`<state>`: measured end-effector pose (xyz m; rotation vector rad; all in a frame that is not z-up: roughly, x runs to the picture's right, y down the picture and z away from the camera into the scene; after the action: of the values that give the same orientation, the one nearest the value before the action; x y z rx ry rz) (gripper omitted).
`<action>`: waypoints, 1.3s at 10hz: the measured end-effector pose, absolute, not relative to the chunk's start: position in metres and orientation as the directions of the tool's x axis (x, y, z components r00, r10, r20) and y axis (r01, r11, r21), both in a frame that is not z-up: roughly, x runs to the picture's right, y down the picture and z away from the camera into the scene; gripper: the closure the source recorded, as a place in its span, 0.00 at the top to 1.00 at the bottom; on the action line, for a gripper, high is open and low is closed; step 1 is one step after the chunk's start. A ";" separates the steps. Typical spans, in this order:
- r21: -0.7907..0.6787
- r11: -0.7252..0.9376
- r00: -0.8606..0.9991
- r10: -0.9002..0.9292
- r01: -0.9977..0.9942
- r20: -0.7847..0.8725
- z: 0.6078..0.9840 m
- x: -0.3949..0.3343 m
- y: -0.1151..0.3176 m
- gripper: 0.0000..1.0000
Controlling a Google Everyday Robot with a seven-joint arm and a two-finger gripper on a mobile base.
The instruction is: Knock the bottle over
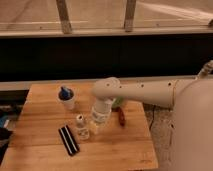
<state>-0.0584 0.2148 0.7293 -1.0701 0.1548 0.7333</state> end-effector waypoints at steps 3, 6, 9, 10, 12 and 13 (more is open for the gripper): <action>-0.766 0.296 0.790 0.452 -0.571 -0.414 0.725 -0.084 0.207 0.00; -0.786 0.321 0.818 0.440 -0.528 -0.370 0.724 -0.112 0.198 0.00; -0.785 0.326 0.795 0.516 -0.527 -0.320 0.736 -0.120 0.173 0.00; -0.746 0.351 0.769 0.551 -0.566 -0.325 0.743 -0.114 0.160 0.00; -0.597 0.434 0.708 0.608 -0.675 -0.358 0.745 -0.098 0.141 0.00; -0.498 0.472 0.670 0.643 -0.728 -0.370 0.746 -0.086 0.129 0.00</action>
<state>-0.0855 0.1290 0.7457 -0.6768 0.1384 0.8421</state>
